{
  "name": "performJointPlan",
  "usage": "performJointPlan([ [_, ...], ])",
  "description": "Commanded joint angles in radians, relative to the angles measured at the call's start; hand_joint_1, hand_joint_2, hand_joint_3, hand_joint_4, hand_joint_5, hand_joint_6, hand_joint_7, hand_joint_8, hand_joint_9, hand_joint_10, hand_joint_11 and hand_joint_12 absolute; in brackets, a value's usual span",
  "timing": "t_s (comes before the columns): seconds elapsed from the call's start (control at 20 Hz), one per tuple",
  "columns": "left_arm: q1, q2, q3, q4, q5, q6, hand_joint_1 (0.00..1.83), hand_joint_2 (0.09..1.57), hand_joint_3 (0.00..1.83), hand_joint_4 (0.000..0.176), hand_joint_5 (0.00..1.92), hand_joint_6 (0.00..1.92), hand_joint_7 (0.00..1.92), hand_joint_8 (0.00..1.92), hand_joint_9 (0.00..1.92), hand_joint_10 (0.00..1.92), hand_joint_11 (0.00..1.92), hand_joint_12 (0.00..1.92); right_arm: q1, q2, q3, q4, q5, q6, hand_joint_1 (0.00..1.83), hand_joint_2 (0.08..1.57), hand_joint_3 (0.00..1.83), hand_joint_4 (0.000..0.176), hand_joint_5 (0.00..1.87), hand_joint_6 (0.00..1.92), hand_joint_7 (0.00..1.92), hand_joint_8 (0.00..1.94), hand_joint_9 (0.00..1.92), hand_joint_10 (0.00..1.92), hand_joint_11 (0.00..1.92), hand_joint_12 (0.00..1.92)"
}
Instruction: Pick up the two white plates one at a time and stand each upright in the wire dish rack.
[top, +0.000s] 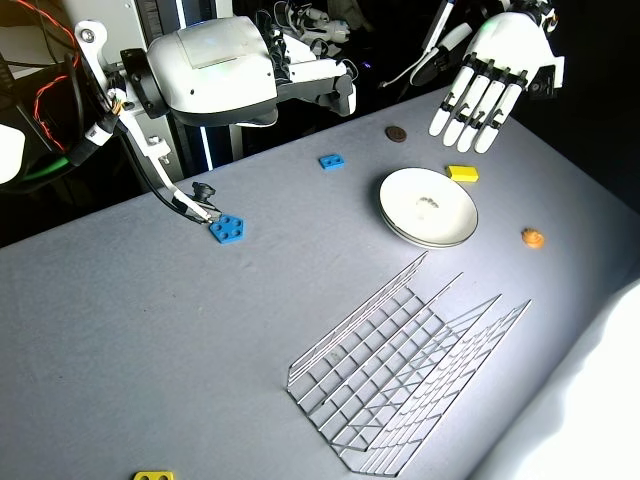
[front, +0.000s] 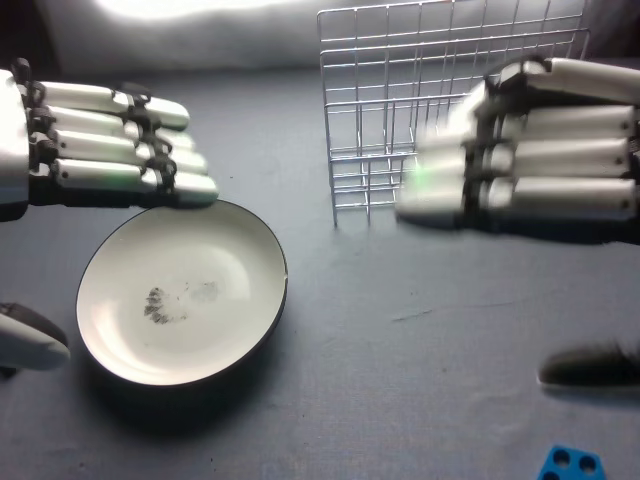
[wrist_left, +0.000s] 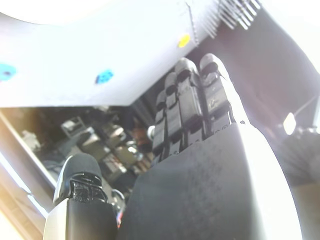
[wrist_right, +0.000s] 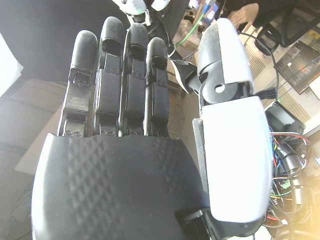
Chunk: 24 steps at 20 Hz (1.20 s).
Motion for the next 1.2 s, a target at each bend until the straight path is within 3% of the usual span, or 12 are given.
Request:
performJointPlan([
  [0.0, -0.008, 0.007, 0.003, -0.086, -0.047, -0.004, 0.00, 1.02, 0.04, 0.000, 0.00, 0.00, 0.00, 0.00, 0.00, 0.00, 0.00, 0.00, 0.007, 0.002, -0.009, 0.041, 0.131, 0.002, 0.00, 1.09, 0.03, 0.000, 0.03, 0.00, 0.02, 0.00, 0.00, 0.00, 0.00, 0.00],
  [0.35, -0.014, -0.010, 0.058, -0.024, -0.060, -0.039, 0.00, 1.02, 0.02, 0.000, 0.00, 0.00, 0.00, 0.00, 0.00, 0.00, 0.00, 0.00, 0.007, 0.001, -0.010, 0.041, 0.133, 0.001, 0.00, 1.11, 0.02, 0.000, 0.01, 0.00, 0.00, 0.00, 0.00, 0.00, 0.00, 0.00],
  [0.8, -0.021, -0.031, 0.084, 0.172, -0.081, -0.038, 0.00, 1.00, 0.01, 0.000, 0.00, 0.00, 0.00, 0.00, 0.00, 0.00, 0.00, 0.00, 0.005, -0.001, -0.012, 0.041, 0.128, -0.020, 0.00, 1.11, 0.01, 0.000, 0.00, 0.00, 0.00, 0.00, 0.00, 0.00, 0.00, 0.00],
  [1.15, 0.114, -0.085, 0.162, 0.166, -0.118, -0.015, 0.00, 1.03, 0.02, 0.000, 0.00, 0.00, 0.00, 0.00, 0.00, 0.00, 0.00, 0.00, 0.006, -0.026, -0.012, 0.041, 0.107, -0.079, 0.00, 1.04, 0.00, 0.000, 0.00, 0.00, 0.00, 0.00, 0.00, 0.00, 0.00, 0.00],
])
